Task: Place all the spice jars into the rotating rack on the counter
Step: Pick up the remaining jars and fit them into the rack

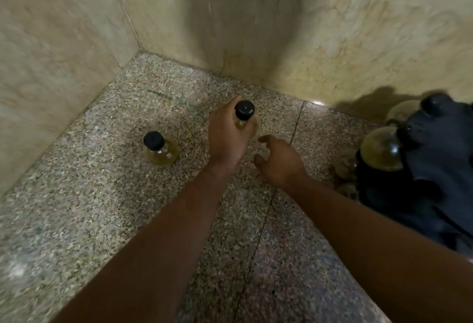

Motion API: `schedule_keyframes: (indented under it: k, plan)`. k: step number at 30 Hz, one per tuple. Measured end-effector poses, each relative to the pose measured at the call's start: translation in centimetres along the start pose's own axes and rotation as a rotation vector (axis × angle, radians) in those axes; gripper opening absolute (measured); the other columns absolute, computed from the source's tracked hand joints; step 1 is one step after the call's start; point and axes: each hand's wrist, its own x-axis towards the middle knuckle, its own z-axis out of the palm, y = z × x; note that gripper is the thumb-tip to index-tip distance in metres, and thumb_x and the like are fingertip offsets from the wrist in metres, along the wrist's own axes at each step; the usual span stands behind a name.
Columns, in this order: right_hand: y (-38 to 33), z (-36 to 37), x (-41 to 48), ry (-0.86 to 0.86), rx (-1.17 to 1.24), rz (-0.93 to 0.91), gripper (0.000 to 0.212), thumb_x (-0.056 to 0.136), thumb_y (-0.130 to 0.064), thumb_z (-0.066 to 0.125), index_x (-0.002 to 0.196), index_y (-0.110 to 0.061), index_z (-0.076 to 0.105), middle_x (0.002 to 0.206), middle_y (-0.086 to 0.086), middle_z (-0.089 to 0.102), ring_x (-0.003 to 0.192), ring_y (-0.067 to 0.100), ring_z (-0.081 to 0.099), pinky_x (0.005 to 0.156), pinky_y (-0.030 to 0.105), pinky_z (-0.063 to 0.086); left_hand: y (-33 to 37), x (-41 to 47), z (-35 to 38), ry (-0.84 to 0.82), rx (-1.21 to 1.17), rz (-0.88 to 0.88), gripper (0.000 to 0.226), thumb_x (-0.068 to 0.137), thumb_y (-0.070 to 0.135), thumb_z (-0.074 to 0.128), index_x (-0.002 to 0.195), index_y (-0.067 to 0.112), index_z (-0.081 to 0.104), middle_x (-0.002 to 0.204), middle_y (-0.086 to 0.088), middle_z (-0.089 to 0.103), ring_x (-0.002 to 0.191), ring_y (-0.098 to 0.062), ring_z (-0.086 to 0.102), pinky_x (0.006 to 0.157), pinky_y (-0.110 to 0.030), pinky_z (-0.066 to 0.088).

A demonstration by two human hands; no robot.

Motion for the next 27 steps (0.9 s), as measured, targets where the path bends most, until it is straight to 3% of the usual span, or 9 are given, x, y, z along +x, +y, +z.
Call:
schedule_keyframes:
  k: [3,6,8,13,18,20,22,25,27]
  plan:
    - [0.1,-1.4,-2.3,0.116,0.096,0.012,0.035,0.094,-0.025,0.060,0.128,-0.028,0.061,0.117,0.001,0.070,0.098,0.020,0.067,0.077,0.031,0.054,2.2,-1.2,-0.8,0.008,-0.019,0.030,0.055,0.086,0.042,0.075,0.132,0.015,0.062,0.120,-0.003,0.068,0.116,-0.018,0.054,0.089,-0.023,0.041]
    - [0.7,-2.5,-4.6,0.242,0.177,0.049,0.025,0.094,-0.021,0.057,0.113,-0.032,0.068,0.095,-0.004,0.074,0.074,0.016,0.068,0.066,0.034,0.059,4.0,-2.8,-1.2,0.009,-0.007,0.068,0.055,0.084,0.046,0.075,0.130,0.016,0.064,0.117,-0.002,0.069,0.112,-0.018,0.058,0.089,-0.028,0.048]
    - [1.3,-3.3,-6.1,0.282,0.246,0.072,0.019,0.093,-0.020,0.059,0.105,-0.030,0.070,0.087,-0.005,0.072,0.069,0.015,0.066,0.061,0.035,0.059,5.2,-4.1,-1.4,0.013,0.005,0.077,0.056,0.083,0.046,0.076,0.130,0.016,0.064,0.118,-0.004,0.069,0.112,-0.019,0.057,0.088,-0.026,0.045]
    - [3.1,-6.2,-11.2,0.324,0.338,0.145,0.007,0.090,-0.031,0.066,0.094,-0.027,0.069,0.084,-0.007,0.071,0.074,0.015,0.066,0.064,0.032,0.057,9.5,-9.1,-2.0,0.024,-0.026,0.121,0.052,0.082,0.037,0.080,0.127,0.013,0.066,0.118,-0.005,0.070,0.109,-0.018,0.056,0.088,-0.024,0.040]
    - [6.1,-8.0,-16.4,0.379,0.497,0.214,0.022,0.092,-0.047,0.057,0.094,-0.028,0.068,0.085,-0.005,0.070,0.076,0.019,0.065,0.062,0.030,0.047,13.4,-14.0,-1.5,-0.039,-0.100,0.184,0.047,0.081,0.035,0.083,0.119,0.011,0.069,0.112,0.000,0.072,0.103,-0.008,0.061,0.089,-0.019,0.050]
    - [7.4,-8.4,-18.4,0.410,0.638,0.223,0.025,0.094,-0.046,0.057,0.096,-0.025,0.071,0.087,-0.005,0.070,0.079,0.017,0.065,0.062,0.030,0.047,15.0,-16.0,-0.9,-0.082,-0.131,0.188,0.047,0.081,0.034,0.082,0.119,0.011,0.069,0.111,0.008,0.067,0.101,-0.004,0.058,0.089,-0.009,0.044]
    - [8.3,-8.7,-19.7,0.444,0.810,0.244,0.027,0.093,-0.047,0.059,0.102,-0.025,0.073,0.091,-0.004,0.072,0.085,0.017,0.067,0.069,0.034,0.053,15.9,-17.4,-0.3,-0.119,-0.153,0.176,0.047,0.081,0.032,0.082,0.120,0.012,0.067,0.112,0.004,0.065,0.104,-0.007,0.057,0.090,-0.009,0.042]
    - [9.3,-9.8,-21.4,0.484,1.094,0.314,0.026,0.096,-0.041,0.062,0.106,-0.019,0.072,0.091,0.002,0.072,0.072,0.017,0.065,0.057,0.032,0.053,17.1,-19.1,0.4,-0.188,-0.168,0.183,0.046,0.081,0.033,0.082,0.121,0.017,0.066,0.112,0.003,0.059,0.107,-0.015,0.058,0.092,-0.025,0.049]
    - [9.6,-10.7,-21.9,0.497,1.278,0.400,0.025,0.099,-0.035,0.061,0.105,-0.012,0.068,0.090,0.005,0.070,0.059,0.015,0.057,0.049,0.028,0.046,17.7,-19.5,0.7,-0.236,-0.170,0.185,0.045,0.080,0.033,0.083,0.120,0.018,0.066,0.111,0.005,0.057,0.105,-0.011,0.056,0.090,-0.016,0.046]
